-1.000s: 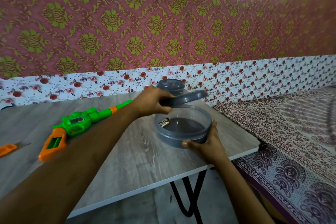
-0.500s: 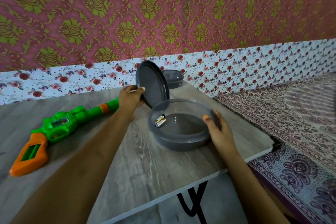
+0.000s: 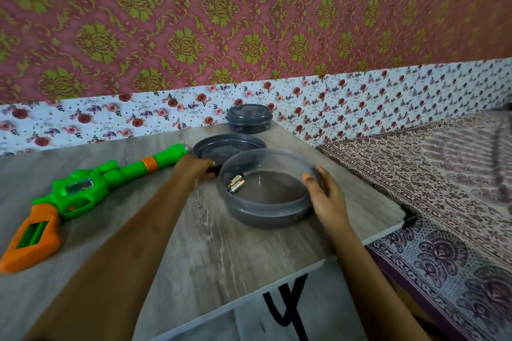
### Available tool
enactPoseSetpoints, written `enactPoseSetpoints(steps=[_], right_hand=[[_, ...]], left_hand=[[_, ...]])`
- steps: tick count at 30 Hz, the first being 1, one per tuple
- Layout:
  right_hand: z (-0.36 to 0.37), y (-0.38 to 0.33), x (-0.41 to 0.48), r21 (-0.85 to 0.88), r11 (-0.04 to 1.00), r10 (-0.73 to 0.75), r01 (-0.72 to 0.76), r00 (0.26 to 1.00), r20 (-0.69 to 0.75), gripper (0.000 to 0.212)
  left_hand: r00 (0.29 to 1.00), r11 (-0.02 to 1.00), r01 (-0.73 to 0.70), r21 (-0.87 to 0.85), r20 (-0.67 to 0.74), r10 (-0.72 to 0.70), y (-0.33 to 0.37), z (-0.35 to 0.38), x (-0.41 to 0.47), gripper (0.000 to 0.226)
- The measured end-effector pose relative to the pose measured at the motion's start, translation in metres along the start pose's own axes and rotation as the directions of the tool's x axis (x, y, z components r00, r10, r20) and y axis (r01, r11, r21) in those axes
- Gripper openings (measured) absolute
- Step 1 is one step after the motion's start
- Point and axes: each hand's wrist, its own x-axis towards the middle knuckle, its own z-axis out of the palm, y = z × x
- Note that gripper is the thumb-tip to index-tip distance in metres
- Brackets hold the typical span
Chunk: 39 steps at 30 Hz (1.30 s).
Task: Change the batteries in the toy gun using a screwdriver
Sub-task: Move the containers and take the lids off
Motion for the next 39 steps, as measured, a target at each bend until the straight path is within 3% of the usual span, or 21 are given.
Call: enactPoseSetpoints(steps=[4, 7, 9, 11, 12, 14, 16, 18, 20, 22, 26, 30, 33, 36, 39], right_hand=[[-0.001, -0.002, -0.003, 0.0, 1.0, 0.012, -0.012, 1.0, 0.01, 0.055], [-0.001, -0.005, -0.005, -0.002, 1.0, 0.01, -0.01, 1.0, 0.005, 0.056], [-0.002, -0.008, -0.01, -0.106, 0.99, -0.102, 0.095, 0.993, -0.059, 0.051], [-0.002, -0.011, -0.014, -0.269, 0.92, -0.317, 0.284, 0.944, -0.089, 0.043], [-0.001, -0.016, -0.015, -0.326, 0.871, -0.408, 0.366, 0.911, -0.067, 0.038], [0.003, -0.033, -0.014, -0.392, 0.79, -0.472, 0.471, 0.876, 0.101, 0.029], [0.013, -0.058, -0.013, -0.504, 0.717, -0.307, 0.482, 0.867, 0.393, 0.026], [0.026, -0.08, -0.011, -0.66, 0.589, 0.013, 0.467, 0.81, 0.586, 0.021], [0.037, -0.091, -0.008, -0.763, 0.494, 0.291, 0.417, 0.748, 0.597, 0.025], [0.045, -0.096, -0.001, -0.838, 0.351, 0.417, 0.417, 0.732, 0.539, 0.03], [0.044, -0.101, 0.013, -0.882, 0.19, 0.503, 0.432, 0.729, 0.465, 0.034], [0.043, -0.104, 0.017, -0.921, 0.015, 0.48, 0.39, 0.805, 0.349, 0.045], [0.048, -0.096, 0.015, -0.933, -0.089, 0.428, 0.349, 0.859, 0.281, 0.045], [0.056, -0.086, 0.016, -0.932, -0.125, 0.413, 0.341, 0.872, 0.264, 0.036], [0.053, -0.086, 0.017, -0.927, -0.089, 0.417, 0.366, 0.858, 0.299, 0.036]], left_hand=[[0.992, 0.884, -0.113, 0.453, -0.006, 0.129, 0.007, -0.014, -0.013, 0.026], [0.93, 0.74, -0.356, 0.57, 0.139, 0.34, 0.015, -0.015, -0.036, 0.013], [0.849, 0.593, -0.505, 0.627, 0.236, 0.473, 0.021, -0.011, -0.048, 0.013], [0.794, 0.405, -0.569, 0.715, 0.351, 0.497, 0.027, -0.004, -0.058, 0.015], [0.784, 0.32, -0.573, 0.754, 0.393, 0.48, 0.029, 0.0, -0.062, 0.016], [0.797, 0.245, -0.546, 0.801, 0.406, 0.447, 0.032, 0.005, -0.068, 0.019], [0.805, 0.241, -0.538, 0.808, 0.408, 0.431, 0.034, 0.004, -0.072, 0.02], [0.823, 0.304, -0.533, 0.79, 0.401, 0.402, 0.033, -0.001, -0.07, 0.019], [0.85, 0.432, -0.517, 0.739, 0.384, 0.36, 0.03, -0.008, -0.07, 0.017], [0.861, 0.505, -0.505, 0.701, 0.361, 0.359, 0.027, -0.012, -0.07, 0.016], [0.861, 0.457, -0.497, 0.738, 0.354, 0.366, 0.023, -0.004, -0.065, 0.014], [0.854, 0.354, -0.487, 0.798, 0.351, 0.384, 0.025, 0.001, -0.065, 0.017], [0.861, 0.344, -0.471, 0.812, 0.34, 0.377, 0.025, 0.003, -0.064, 0.016], [0.867, 0.352, -0.46, 0.815, 0.326, 0.377, 0.024, 0.002, -0.065, 0.016], [0.871, 0.35, -0.455, 0.819, 0.327, 0.367, 0.024, 0.002, -0.066, 0.016]])
